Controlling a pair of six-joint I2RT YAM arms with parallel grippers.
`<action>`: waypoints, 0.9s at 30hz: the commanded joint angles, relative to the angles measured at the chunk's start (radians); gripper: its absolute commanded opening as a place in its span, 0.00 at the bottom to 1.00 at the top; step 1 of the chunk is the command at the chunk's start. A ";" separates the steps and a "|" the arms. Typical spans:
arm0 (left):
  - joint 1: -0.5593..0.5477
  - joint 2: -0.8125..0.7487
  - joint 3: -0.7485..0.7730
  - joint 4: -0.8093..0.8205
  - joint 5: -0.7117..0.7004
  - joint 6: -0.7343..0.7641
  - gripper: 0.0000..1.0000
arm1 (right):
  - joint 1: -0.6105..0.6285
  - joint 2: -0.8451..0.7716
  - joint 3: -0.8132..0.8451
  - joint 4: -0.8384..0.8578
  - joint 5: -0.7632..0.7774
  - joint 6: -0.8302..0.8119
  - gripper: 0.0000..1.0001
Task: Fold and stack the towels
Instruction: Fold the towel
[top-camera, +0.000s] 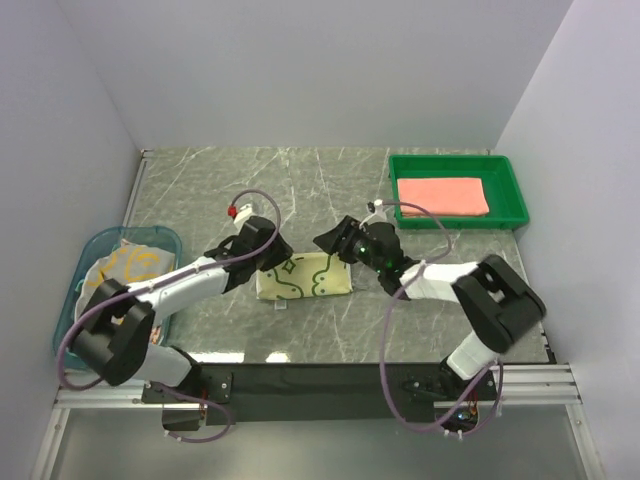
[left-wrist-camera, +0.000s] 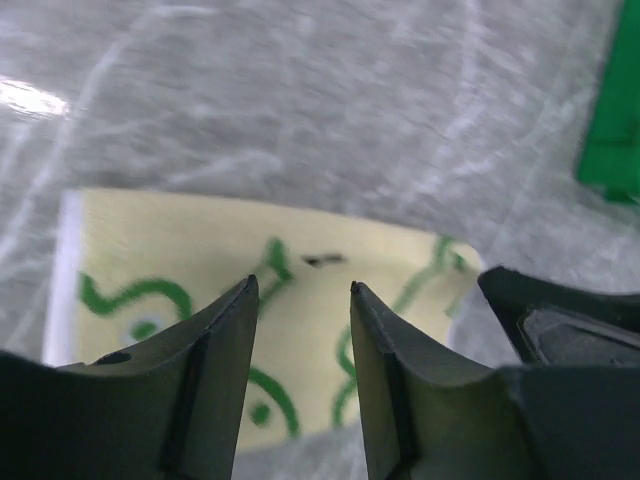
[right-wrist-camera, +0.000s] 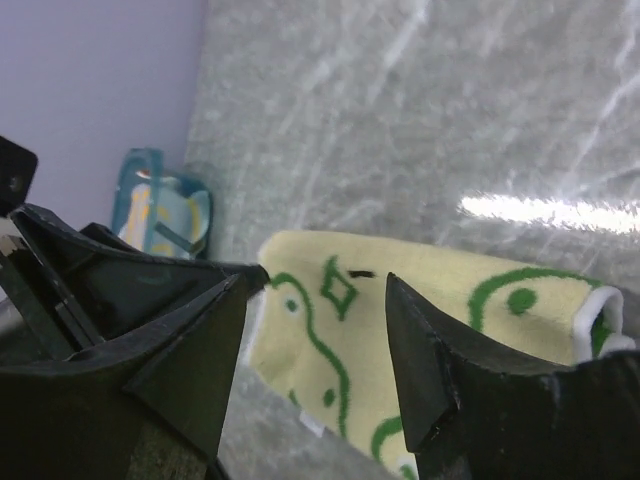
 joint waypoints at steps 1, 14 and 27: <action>0.054 0.065 -0.067 0.167 0.014 -0.006 0.48 | -0.005 0.118 0.017 0.162 0.017 0.047 0.64; 0.215 0.243 -0.282 0.543 0.157 -0.023 0.47 | -0.145 0.393 -0.062 0.414 -0.046 0.101 0.62; 0.191 -0.031 -0.124 0.246 0.169 0.085 0.58 | -0.140 0.091 -0.024 0.196 -0.167 -0.026 0.60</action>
